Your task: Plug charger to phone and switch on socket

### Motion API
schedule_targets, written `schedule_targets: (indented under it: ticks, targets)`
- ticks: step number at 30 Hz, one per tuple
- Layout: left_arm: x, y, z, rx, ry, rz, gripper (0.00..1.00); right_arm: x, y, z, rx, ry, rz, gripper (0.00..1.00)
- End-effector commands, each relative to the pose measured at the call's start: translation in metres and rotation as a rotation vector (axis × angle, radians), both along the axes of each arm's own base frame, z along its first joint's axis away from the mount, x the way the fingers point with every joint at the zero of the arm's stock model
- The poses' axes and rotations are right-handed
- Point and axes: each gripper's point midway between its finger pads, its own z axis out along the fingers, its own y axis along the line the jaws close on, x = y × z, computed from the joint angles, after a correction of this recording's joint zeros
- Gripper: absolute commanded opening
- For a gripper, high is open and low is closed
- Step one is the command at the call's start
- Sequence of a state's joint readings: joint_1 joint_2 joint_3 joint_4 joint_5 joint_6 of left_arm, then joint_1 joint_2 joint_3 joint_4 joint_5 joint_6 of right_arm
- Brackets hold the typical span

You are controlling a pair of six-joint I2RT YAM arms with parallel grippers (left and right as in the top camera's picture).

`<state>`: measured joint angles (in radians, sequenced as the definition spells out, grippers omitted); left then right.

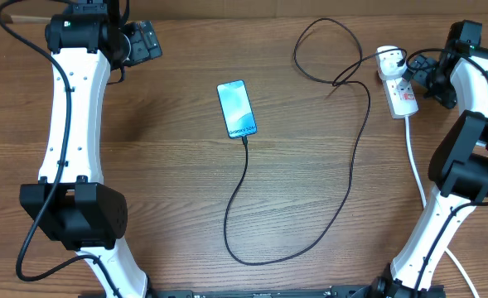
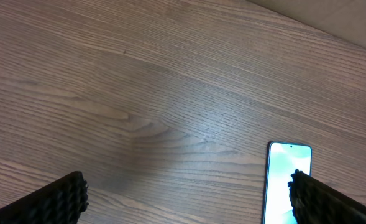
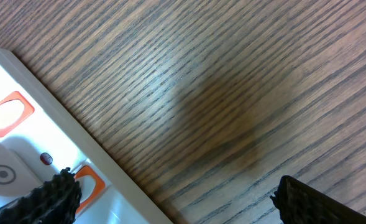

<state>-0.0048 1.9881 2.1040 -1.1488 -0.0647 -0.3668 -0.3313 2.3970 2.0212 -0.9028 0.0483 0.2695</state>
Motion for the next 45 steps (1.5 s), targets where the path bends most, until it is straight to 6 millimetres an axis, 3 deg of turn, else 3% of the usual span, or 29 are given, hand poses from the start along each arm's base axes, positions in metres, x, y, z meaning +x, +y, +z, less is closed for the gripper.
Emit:
schedule_targets:
  ticks: [1,35,39,45]
  targets:
    - [0.0,0.0,-0.003,0.004,0.006,0.015,1.0,-0.001,0.018,-0.012,0.052,0.022,0.042,1.0]
    - [0.0,0.0,-0.003,0.004,0.006,0.015,1.0,-0.003,0.027,-0.009,0.1,0.023,0.055,1.0]
    - [0.0,0.0,-0.003,0.004,0.006,0.015,1.0,-0.004,0.023,0.012,0.096,0.011,0.046,1.0]
    - [0.0,0.0,-0.003,0.004,0.006,0.015,1.0,-0.012,0.021,0.089,0.064,-0.075,0.041,1.0]
